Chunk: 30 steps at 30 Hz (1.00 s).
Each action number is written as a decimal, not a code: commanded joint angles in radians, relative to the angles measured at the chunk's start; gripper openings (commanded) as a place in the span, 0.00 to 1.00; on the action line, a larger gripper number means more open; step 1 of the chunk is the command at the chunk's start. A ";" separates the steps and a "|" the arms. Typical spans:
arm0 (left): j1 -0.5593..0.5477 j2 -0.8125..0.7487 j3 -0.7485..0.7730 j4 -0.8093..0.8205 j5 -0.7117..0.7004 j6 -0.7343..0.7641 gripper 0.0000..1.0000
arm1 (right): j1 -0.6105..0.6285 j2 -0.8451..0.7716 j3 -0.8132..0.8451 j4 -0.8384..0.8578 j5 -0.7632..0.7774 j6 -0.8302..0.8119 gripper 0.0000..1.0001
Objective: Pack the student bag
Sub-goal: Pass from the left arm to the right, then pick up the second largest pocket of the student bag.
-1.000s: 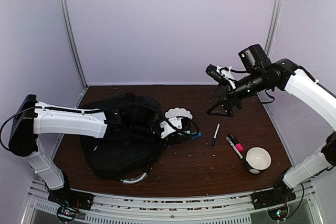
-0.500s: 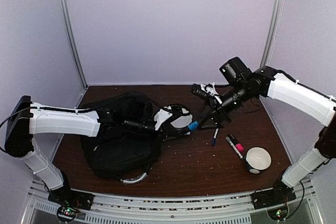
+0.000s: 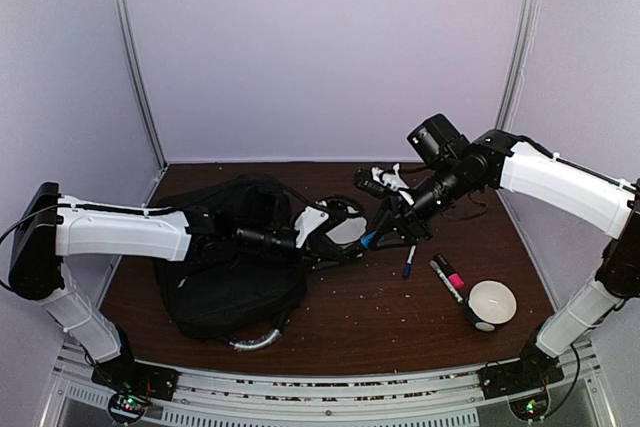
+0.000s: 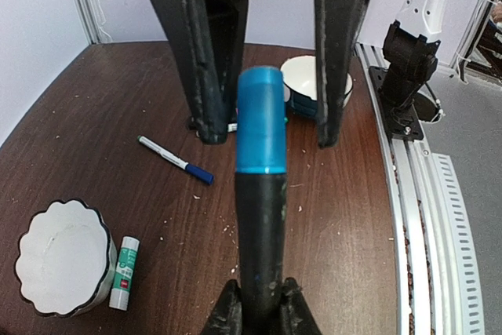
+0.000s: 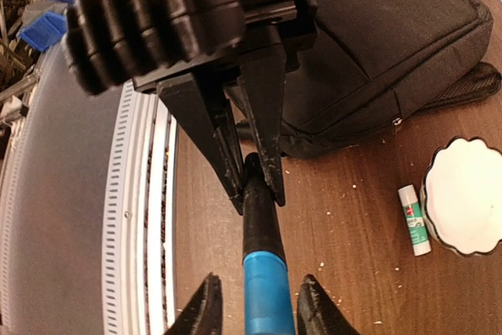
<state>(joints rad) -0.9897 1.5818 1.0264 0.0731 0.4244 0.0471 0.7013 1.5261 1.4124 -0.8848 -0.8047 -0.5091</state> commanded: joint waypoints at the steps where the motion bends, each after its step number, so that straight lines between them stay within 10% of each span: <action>1: 0.000 -0.028 0.007 0.051 0.032 -0.013 0.04 | 0.009 0.006 -0.011 -0.004 0.015 -0.019 0.27; 8: 0.000 -0.022 0.017 0.051 0.012 -0.023 0.07 | 0.010 0.019 -0.007 -0.023 0.010 -0.032 0.05; 17: 0.000 -0.069 0.017 -0.095 -0.172 -0.062 0.52 | 0.010 0.015 -0.020 -0.017 0.038 -0.034 0.00; 30: 0.000 -0.326 -0.080 -0.741 -0.809 -0.129 0.54 | 0.010 -0.001 -0.049 0.097 0.093 0.052 0.00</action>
<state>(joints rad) -0.9909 1.2640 0.9932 -0.4187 -0.0929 -0.0315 0.7074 1.5391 1.3678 -0.8425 -0.7467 -0.4938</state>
